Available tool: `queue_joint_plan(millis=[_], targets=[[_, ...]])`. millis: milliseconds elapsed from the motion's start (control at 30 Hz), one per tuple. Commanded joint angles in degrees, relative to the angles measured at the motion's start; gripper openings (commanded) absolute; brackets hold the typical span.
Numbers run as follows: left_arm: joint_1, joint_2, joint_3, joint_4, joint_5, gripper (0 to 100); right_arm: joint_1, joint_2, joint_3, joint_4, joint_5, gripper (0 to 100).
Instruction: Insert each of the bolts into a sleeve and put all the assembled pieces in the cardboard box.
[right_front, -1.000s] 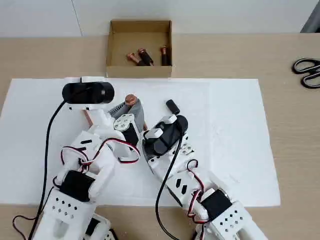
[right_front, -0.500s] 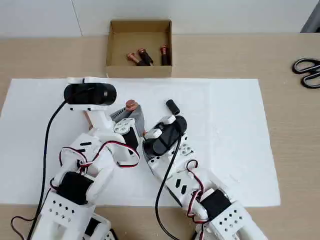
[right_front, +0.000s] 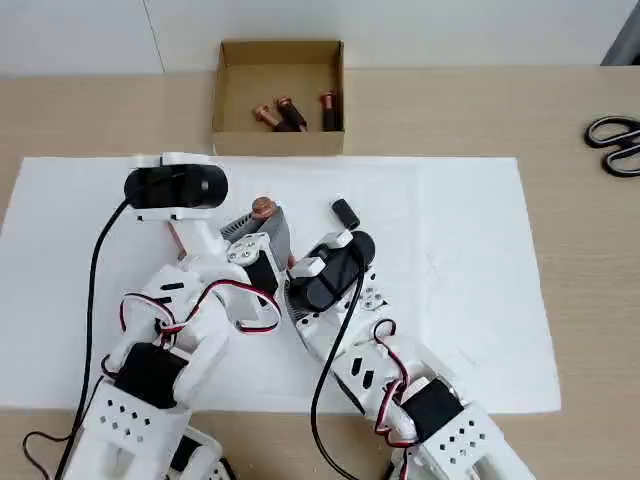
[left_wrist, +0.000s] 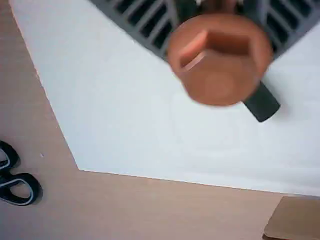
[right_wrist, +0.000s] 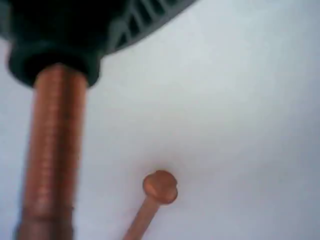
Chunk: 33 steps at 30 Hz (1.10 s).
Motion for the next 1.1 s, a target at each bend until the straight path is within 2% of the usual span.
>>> queue_joint_plan(millis=[0, 967, 1067], targets=[[0.09, -0.88, -0.84, -1.93, 0.09, 1, -0.57, -1.36, -0.88, -1.54, -0.53, 0.4], [-0.09, -1.14, -0.75, 1.58, -1.93, 1, -1.71, -1.36, -0.88, -1.54, -0.44, 0.4], [0.0, -1.23, -0.75, 4.13, -1.93, 1, -1.71, -1.36, -0.88, -1.54, -0.35, 0.4]])
